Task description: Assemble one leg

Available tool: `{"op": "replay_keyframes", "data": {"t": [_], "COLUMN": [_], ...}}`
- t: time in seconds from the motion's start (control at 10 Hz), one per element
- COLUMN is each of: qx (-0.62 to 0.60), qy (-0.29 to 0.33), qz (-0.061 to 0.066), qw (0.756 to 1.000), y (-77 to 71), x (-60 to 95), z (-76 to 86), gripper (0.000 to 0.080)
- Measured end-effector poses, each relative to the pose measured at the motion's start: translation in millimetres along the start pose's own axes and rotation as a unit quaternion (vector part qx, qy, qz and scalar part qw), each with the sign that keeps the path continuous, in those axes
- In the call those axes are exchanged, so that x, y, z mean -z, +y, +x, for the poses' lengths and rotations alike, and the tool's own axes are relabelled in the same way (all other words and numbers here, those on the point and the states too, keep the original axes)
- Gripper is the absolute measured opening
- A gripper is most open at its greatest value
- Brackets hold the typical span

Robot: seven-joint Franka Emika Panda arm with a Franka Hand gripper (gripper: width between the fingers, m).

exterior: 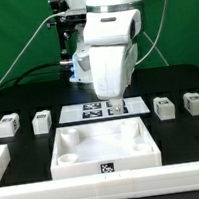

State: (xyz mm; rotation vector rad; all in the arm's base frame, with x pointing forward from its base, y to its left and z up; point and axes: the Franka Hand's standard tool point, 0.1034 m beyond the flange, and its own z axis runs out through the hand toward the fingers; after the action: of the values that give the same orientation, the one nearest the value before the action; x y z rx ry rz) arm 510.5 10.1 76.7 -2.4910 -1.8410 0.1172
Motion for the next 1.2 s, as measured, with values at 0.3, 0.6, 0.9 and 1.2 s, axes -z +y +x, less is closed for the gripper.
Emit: {"op": "replay_keyframes", "data": {"t": [0.3,0.6,0.9,1.2], "qx": [0.014,0.144,0.183,0.18], "qy": [-0.001,-0.008,-0.005,-0.001], "qz": [0.001,0.019,0.032,0.053], "qw": [1.0,0.989,0.983,0.982], "y": [-0.8,-16.1,-30.7,-35.4], "x": [-1.6,-16.0,-35.3,-58.5], "z": [-1.6,-19.4,-41.2,-52.7], "gripper": [0.065,0.065,0.065,0.065]}}
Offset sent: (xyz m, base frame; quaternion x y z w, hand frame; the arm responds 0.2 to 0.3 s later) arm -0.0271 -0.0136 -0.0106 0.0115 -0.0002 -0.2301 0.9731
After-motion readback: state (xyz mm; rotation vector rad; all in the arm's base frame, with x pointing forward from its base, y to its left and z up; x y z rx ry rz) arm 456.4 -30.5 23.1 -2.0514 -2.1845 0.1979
